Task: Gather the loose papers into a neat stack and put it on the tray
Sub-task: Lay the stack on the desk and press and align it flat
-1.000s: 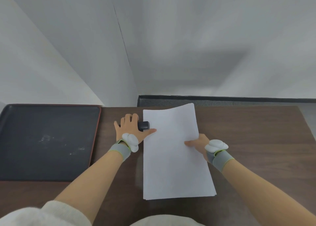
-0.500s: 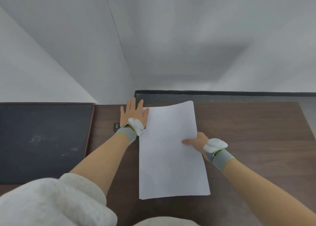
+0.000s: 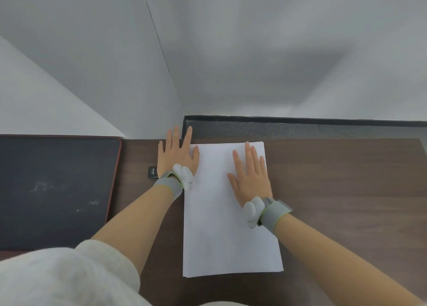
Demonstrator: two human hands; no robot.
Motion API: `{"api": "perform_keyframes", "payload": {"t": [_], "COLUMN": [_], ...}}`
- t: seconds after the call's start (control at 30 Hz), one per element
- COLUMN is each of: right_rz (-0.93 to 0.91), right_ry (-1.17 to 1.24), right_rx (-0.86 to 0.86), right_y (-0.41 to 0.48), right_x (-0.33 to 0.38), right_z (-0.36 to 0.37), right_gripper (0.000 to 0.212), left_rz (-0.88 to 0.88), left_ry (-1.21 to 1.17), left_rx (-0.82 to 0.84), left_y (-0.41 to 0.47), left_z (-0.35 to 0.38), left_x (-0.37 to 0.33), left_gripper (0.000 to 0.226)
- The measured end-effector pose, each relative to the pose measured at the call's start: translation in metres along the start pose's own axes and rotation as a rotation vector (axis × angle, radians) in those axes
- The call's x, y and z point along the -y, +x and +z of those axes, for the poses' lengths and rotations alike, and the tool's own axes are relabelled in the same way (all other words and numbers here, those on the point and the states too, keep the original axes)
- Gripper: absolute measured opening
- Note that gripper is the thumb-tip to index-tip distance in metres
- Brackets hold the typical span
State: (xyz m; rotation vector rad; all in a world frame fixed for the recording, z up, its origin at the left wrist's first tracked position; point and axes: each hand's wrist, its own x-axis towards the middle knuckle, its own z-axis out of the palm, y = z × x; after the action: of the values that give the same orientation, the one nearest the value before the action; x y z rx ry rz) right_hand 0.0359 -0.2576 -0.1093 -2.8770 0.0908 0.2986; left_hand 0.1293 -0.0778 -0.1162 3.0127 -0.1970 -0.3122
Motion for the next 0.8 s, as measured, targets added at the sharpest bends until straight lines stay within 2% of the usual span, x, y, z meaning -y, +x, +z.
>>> {"api": "perform_keyframes", "payload": {"t": [0.1, 0.57, 0.8], "right_rz": [-0.037, -0.027, 0.003], "right_ry": [-0.022, -0.034, -0.002], "right_rx": [0.03, -0.056, -0.002], "right_y": [0.003, 0.007, 0.011], "right_x": [0.003, -0.005, 0.0], "right_z": [0.006, 0.016, 0.014], "right_gripper": [0.06, 0.061, 0.067], "left_rz": [0.002, -0.042, -0.022], "left_ry": [0.011, 0.021, 0.078], "left_rx": [0.005, 0.05, 0.051], "left_y": [0.0, -0.001, -0.003], "left_z": [0.0, 0.004, -0.002], "left_x": [-0.001, -0.001, -0.006], "left_gripper": [0.059, 0.073, 0.074]}}
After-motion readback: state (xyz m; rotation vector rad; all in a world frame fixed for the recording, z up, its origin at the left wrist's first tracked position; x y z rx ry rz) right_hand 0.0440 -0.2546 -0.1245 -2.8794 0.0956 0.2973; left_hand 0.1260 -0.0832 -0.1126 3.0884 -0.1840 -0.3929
